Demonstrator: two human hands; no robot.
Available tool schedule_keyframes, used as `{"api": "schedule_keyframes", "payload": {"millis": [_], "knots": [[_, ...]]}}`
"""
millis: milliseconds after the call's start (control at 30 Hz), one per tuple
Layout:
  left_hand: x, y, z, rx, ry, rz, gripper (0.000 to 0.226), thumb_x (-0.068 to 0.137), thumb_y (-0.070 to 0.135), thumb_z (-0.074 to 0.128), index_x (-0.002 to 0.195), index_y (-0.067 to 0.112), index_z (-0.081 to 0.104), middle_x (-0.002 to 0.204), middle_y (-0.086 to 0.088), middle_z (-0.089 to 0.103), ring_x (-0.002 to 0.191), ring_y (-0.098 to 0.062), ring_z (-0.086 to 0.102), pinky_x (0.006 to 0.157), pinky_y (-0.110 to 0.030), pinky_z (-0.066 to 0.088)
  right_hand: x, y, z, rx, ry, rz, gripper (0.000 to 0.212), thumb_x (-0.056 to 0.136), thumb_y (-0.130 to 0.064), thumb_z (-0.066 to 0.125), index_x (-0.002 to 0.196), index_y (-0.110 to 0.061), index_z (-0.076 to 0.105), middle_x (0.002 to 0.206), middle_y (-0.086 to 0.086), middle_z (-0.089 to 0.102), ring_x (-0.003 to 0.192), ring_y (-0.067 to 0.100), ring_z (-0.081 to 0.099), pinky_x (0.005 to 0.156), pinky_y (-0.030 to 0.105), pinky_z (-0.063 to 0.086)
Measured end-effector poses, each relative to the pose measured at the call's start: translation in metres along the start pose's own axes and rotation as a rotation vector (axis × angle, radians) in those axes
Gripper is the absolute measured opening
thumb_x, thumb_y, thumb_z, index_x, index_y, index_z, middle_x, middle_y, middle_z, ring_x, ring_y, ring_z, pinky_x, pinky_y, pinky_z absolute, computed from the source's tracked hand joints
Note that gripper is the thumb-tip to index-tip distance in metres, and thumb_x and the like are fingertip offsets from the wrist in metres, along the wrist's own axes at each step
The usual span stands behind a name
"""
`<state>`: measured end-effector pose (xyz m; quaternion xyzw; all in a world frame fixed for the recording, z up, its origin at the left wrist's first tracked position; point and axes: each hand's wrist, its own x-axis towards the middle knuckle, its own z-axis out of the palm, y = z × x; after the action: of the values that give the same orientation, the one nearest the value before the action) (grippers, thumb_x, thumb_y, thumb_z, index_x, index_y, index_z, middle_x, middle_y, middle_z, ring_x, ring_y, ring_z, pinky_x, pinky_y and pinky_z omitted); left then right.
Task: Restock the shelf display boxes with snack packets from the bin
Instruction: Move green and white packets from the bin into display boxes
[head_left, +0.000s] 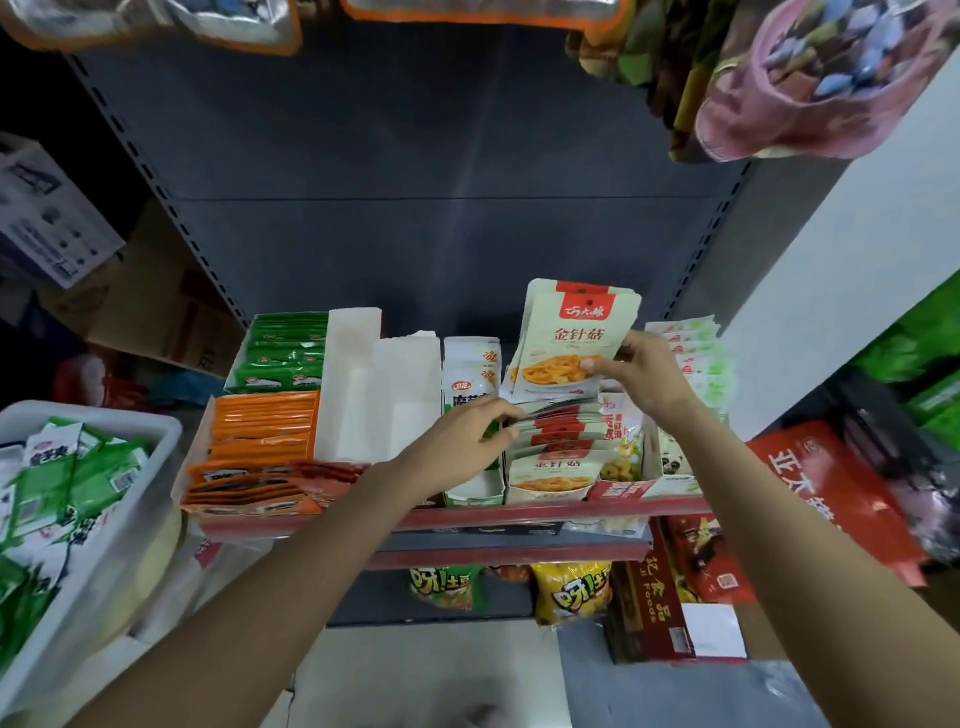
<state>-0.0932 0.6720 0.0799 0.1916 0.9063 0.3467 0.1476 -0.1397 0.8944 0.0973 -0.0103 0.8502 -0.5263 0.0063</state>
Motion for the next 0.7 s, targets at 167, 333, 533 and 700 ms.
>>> {"api": "schedule_keyframes", "payload": {"millis": [167, 333, 533, 700], "knots": [[0.001, 0.002, -0.001, -0.046, -0.003, -0.023, 0.033, 0.098, 0.025, 0.047, 0.130, 0.018, 0.050, 0.131, 0.004, 0.052, 0.115, -0.007, 0.048, 0.094, -0.019, 0.037, 0.006, -0.005, 0.003, -0.214, -0.022, -0.050, 0.028, 0.084, -0.006, 0.067, 0.111, -0.001, 0.067, 0.113, 0.009, 0.067, 0.097, 0.016, 0.062, 0.078, 0.020, 0.049], [0.014, 0.014, -0.004, -0.251, 0.261, -0.184, 0.034, 0.096, 0.017, 0.049, 0.129, 0.014, 0.047, 0.136, -0.002, 0.048, 0.120, -0.011, 0.050, 0.096, -0.022, 0.038, 0.009, -0.001, 0.015, -0.398, -0.111, 0.046, 0.029, 0.085, -0.012, 0.067, 0.112, -0.002, 0.063, 0.112, 0.012, 0.067, 0.101, 0.025, 0.064, 0.083, 0.029, 0.049], [0.027, 0.025, -0.005, -0.384, 0.299, -0.185, 0.038, 0.096, 0.007, 0.046, 0.133, 0.012, 0.040, 0.134, -0.002, 0.054, 0.121, -0.015, 0.052, 0.088, -0.018, 0.038, 0.004, -0.003, 0.007, -0.333, -0.053, -0.005, 0.017, 0.084, -0.018, 0.069, 0.095, -0.005, 0.066, 0.084, 0.004, 0.070, 0.066, 0.007, 0.061, 0.059, 0.022, 0.050], [0.029, 0.017, 0.001, -0.266, 0.431, -0.259, 0.036, 0.094, 0.000, 0.042, 0.127, 0.008, 0.054, 0.122, -0.007, 0.063, 0.111, -0.016, 0.058, 0.093, -0.018, 0.040, -0.001, -0.003, 0.004, -0.149, 0.071, 0.002, 0.006, 0.085, -0.010, 0.067, 0.081, -0.008, 0.063, 0.076, -0.004, 0.064, 0.064, 0.007, 0.059, 0.050, 0.007, 0.044]]}}
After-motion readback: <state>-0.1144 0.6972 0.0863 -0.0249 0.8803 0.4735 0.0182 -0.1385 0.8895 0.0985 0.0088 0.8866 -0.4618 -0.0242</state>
